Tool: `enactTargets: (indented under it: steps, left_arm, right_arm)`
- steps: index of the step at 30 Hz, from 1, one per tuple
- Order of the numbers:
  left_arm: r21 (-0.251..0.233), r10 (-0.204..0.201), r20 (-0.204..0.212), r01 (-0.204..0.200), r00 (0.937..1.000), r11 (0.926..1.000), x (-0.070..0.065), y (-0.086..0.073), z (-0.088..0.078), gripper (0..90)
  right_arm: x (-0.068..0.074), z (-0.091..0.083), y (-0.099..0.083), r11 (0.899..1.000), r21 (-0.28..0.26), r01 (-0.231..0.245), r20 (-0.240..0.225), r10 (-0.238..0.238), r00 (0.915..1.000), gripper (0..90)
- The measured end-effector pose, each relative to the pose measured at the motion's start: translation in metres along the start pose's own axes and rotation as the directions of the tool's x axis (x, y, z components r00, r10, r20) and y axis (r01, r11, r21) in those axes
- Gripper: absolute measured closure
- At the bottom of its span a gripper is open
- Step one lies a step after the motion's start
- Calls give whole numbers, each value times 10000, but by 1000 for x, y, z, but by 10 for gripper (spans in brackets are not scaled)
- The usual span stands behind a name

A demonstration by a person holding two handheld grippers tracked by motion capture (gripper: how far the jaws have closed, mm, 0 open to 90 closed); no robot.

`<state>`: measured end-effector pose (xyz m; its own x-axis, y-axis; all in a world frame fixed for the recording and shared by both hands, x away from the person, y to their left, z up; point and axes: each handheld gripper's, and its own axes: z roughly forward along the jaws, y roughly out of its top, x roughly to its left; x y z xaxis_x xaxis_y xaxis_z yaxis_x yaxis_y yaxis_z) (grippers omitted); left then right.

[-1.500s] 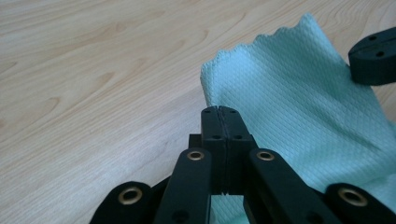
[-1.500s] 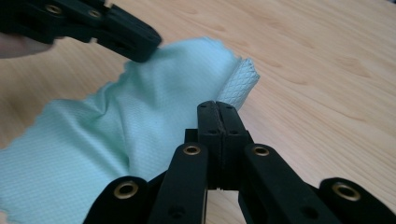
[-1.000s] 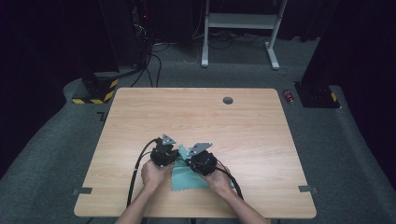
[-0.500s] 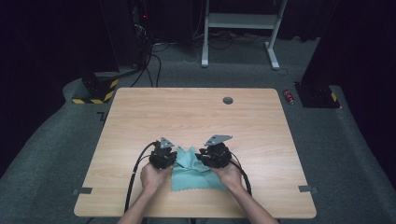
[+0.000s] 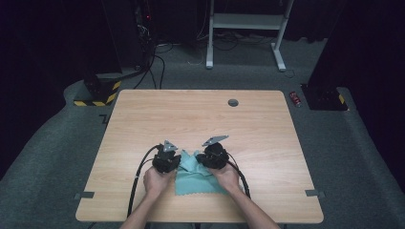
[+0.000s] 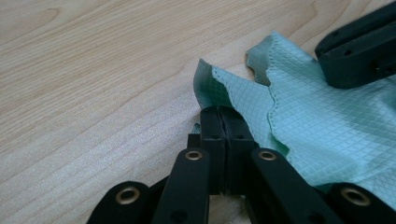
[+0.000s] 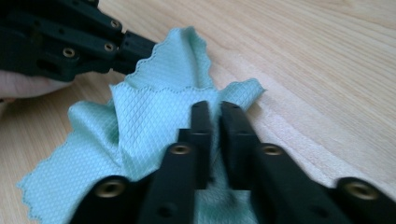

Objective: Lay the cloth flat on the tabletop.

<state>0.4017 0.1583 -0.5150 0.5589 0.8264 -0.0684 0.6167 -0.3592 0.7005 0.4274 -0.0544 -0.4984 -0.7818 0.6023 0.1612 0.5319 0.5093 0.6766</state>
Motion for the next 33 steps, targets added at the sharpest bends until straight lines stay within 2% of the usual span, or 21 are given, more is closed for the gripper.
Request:
enactTargets:
  steps: [2, 9, 11, 14, 18, 21, 23, 24, 26, 30, 33]
  left_arm:
    - [9, 11, 0, -11, 10000, 10000, 0, 0, 0, 885]
    - [-10, 151, -129, -151, 9998, 9999, -1, 2, 0, 887]
    - [-64, 186, -197, -187, 9996, 9998, -1, 6, -2, 887]
    - [-126, 209, -303, -212, 9993, 9997, 1, 11, -3, 888]
    - [-77, 404, -525, -408, 9978, 9991, 0, 19, 1, 887]
    - [-67, 228, -615, -232, 9978, 9997, 2, 20, 7, 884]
    - [-54, 160, -715, -165, 9973, 9999, 1, 21, 10, 862]
    - [-84, 148, -743, -155, 9971, 9998, 1, 20, 10, 840]
    - [-94, 186, -859, -194, 9961, 9998, 0, 20, 8, 773]
    - [-82, 304, -961, -313, 9949, 9995, 0, 18, -2, 707]
    - [-63, 360, -879, -367, 9955, 9993, -1, 15, -7, 681]
  right_arm:
    - [0, -1, 0, 9998, -46, 183, 95, -183, 9998, 894]
    - [-2, -21, -1, 9980, -617, 141, 828, -90, 9965, 897]
    - [-6, -27, -3, 9970, -727, 278, 1170, -191, 9929, 897]
    - [-16, -38, -6, 9971, -695, 303, 1908, -165, 9815, 896]
    - [-31, -50, -11, 9955, -931, -152, 2414, 373, 9697, 896]
    - [-37, -53, -12, 9945, -1004, -310, 2626, 565, 9632, 894]
    - [-39, -51, -12, 9944, -977, -396, 2724, 650, 9600, 881]
    - [-40, -49, -12, 9942, -978, -438, 2709, 690, 9601, 835]
    - [-41, -47, -13, 9936, -923, -646, 2441, 854, 9660, 759]
    - [-43, -54, -20, 9909, -1145, -706, 2355, 961, 9671, 730]
    - [-44, -63, -28, 9889, -1274, -768, 2295, 1047, 9677, 721]
